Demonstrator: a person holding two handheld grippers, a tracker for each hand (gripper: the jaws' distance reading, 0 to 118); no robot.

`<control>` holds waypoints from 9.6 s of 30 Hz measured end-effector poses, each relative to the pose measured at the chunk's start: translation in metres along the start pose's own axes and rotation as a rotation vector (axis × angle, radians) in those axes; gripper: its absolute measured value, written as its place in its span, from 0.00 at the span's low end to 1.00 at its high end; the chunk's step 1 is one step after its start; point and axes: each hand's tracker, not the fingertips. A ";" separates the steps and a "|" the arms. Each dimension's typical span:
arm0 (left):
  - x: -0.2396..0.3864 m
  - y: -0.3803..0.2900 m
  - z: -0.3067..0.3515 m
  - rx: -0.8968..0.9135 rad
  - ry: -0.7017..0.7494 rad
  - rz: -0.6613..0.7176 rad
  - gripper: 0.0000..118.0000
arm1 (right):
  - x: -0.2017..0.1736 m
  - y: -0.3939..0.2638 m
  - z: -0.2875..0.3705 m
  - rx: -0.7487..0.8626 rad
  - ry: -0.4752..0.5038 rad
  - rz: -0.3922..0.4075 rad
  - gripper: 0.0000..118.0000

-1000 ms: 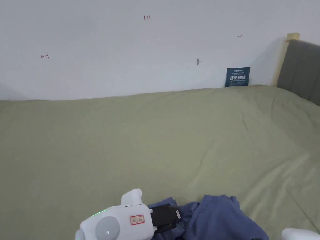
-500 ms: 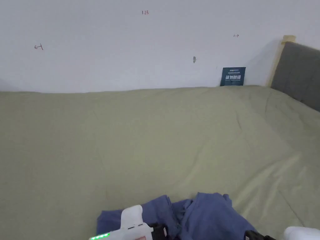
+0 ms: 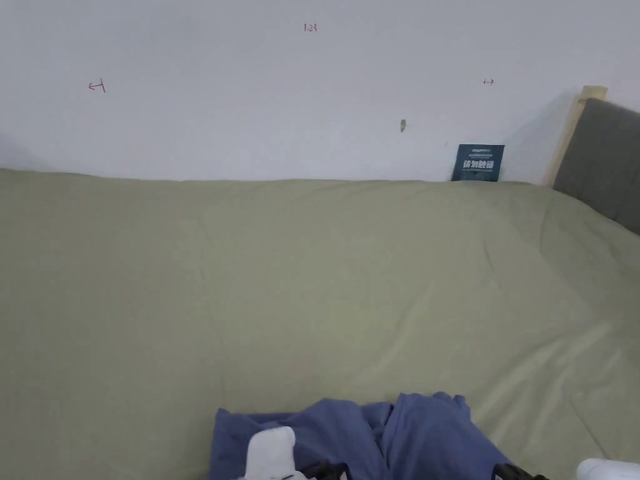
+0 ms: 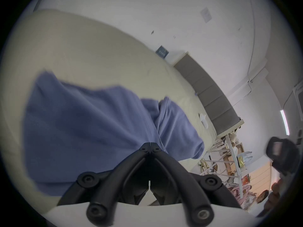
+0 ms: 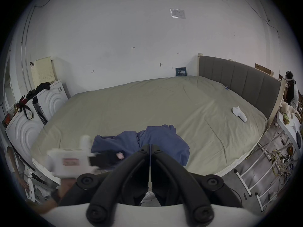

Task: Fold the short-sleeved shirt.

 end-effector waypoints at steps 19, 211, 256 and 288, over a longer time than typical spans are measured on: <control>-0.127 0.032 0.023 -0.110 -0.183 0.364 0.85 | -0.031 0.001 -0.006 -0.027 0.086 0.056 0.05; 0.029 0.049 0.219 0.570 0.734 -0.327 0.00 | -0.041 0.017 -0.054 0.187 0.096 0.187 0.07; 0.064 0.044 0.200 0.646 0.677 -0.391 0.00 | -0.044 0.050 -0.033 0.381 -0.072 0.199 0.07; 0.085 0.076 0.220 0.682 0.710 -0.369 0.89 | -0.030 0.109 -0.006 0.294 -0.004 0.000 1.00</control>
